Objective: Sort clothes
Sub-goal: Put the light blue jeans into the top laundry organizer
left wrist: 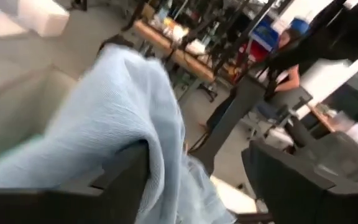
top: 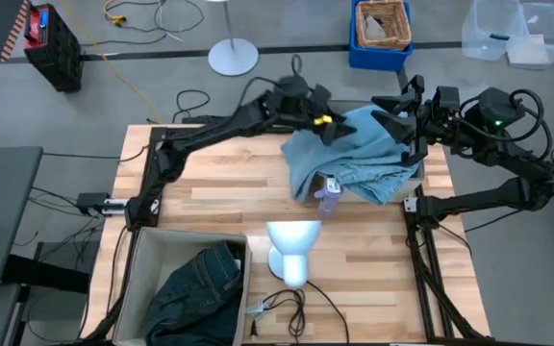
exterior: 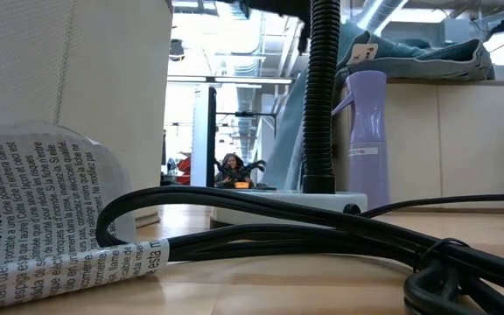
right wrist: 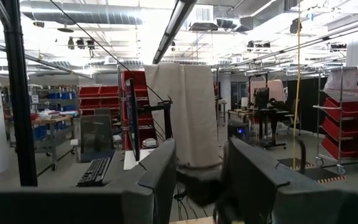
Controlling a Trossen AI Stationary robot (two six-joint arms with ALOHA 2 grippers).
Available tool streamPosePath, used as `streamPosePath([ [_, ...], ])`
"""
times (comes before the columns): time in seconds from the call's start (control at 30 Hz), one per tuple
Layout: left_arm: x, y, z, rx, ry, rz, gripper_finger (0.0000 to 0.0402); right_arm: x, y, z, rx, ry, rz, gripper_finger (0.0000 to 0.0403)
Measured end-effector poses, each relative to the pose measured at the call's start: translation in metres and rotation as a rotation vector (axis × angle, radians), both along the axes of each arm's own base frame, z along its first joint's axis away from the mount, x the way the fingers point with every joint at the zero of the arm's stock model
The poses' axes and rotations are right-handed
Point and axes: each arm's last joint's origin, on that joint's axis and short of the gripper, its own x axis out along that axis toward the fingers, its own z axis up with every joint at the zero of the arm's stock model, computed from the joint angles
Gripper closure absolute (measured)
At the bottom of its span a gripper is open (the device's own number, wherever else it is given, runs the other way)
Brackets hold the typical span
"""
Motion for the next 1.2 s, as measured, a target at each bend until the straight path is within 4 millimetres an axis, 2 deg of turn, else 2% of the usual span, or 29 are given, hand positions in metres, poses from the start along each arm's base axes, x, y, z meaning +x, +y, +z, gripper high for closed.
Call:
streamPosePath([
  [0.13, 0.014, -0.008, -0.022, 0.079, 0.087, 0.068, 0.0100, 0.000, -0.001, 0.000, 0.001, 0.000, -0.007, 0.0241],
  [0.27, 0.016, -0.014, -0.024, 0.162, 0.128, 0.149, 0.0100, 0.000, -0.001, 0.000, 0.008, -0.001, -0.004, 0.0241],
  [0.4, 0.007, -0.020, -0.007, 0.346, 0.137, 0.280, 0.0120, 0.000, -0.001, 0.000, 0.011, -0.002, -0.003, 0.0241],
  [0.57, -0.007, -0.027, 0.023, 0.473, 0.052, 0.326, 0.0133, 0.000, -0.001, 0.000, 0.012, -0.001, -0.003, 0.0241],
  [0.7, -0.019, -0.026, 0.026, 0.453, 0.129, 0.326, 0.0130, 0.000, -0.001, 0.000, 0.012, -0.001, -0.003, 0.0241],
  [0.93, -0.036, -0.023, 0.004, 0.348, 0.426, 0.231, 0.0126, 0.000, -0.001, 0.000, 0.012, -0.001, -0.003, 0.0241],
  [1.2, -0.034, -0.026, -0.004, 0.374, 0.471, 0.211, 0.0125, 0.000, -0.001, 0.000, 0.011, -0.001, -0.003, 0.0241],
])
